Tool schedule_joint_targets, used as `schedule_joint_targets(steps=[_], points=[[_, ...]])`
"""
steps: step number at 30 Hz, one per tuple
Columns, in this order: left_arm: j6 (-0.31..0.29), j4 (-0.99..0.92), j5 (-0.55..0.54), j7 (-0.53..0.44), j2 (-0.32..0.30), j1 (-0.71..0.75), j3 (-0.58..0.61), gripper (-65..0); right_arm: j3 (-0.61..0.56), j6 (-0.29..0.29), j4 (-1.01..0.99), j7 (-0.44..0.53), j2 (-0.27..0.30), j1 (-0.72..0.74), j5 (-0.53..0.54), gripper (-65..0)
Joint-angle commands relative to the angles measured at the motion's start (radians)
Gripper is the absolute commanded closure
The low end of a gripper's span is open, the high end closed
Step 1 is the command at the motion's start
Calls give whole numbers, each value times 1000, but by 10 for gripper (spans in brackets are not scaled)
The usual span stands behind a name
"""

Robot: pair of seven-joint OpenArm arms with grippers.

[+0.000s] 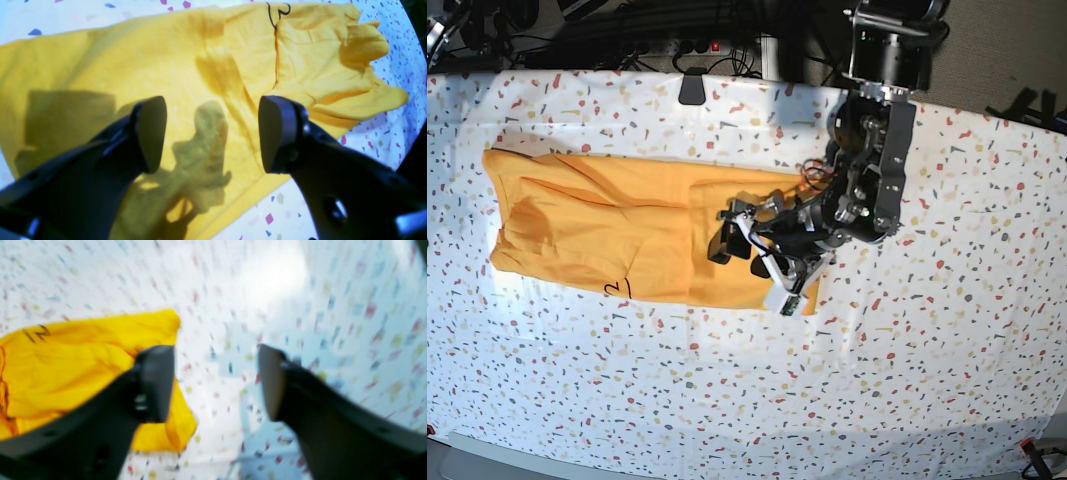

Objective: Fold the T-shirt properly
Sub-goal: 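Fold the other strip end with the right gripper toward the left gripper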

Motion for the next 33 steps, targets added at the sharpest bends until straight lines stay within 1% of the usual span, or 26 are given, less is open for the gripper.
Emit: schedule_joint_targets(steps=[1, 3, 5, 7, 8, 10, 12, 14, 15, 18, 22, 27, 29, 33], points=[[-8, 18, -21, -20, 8, -24, 2, -417, -5, 2, -26, 18, 33, 17, 28, -478], [-8, 18, -23, -20, 8, -24, 2, -417, -23, 15, -110, 59, 33, 17, 36, -477], [-8, 18, -23, -20, 8, -24, 2, -417, -38, 14, -183, 128, 31, 17, 36, -475], [-8, 18, -23, -19, 8, -24, 2, -417, -47, 14, -241, 177, 31, 17, 37, -475], [-8, 18, -23, -19, 8, -24, 2, -417, -51, 14, -261, 178, 31, 18, 41, -475], [-8, 18, -23, -19, 8, -24, 2, -417, -52, 15, -277, 148, 25, 17, 85, -475], [-8, 18, -23, -20, 8, -24, 2, -417, -52, 29, -277, 94, 12, 17, 152, -475], [-8, 18, -23, -20, 8, -24, 2, -417, -52, 40, -277, 68, -5, 20, 222, -474], [-8, 18, -23, -20, 8, -25, 2, -417, -52, 40, -277, 68, -15, 20, 239, -474], [-8, 18, -19, -20, 3, -24, 2, -417, -53, 40, -277, 68, -48, 20, 233, -470], [-8, 18, 31, -24, -39, -25, 2, -417, -53, 40, -277, 64, -91, 20, 230, -470], [-8, 18, 32, -24, -116, -24, 2, -417, -68, 40, -277, 64, -127, 20, 226, -470], [-8, 18, 31, -24, -146, -24, 2, -417, -88, 40, -277, 67, -138, 20, 209, -470], [-8, 18, 29, -24, -192, -24, 2, -417, -164, 40, -277, 73, -149, 20, 208, -470]])
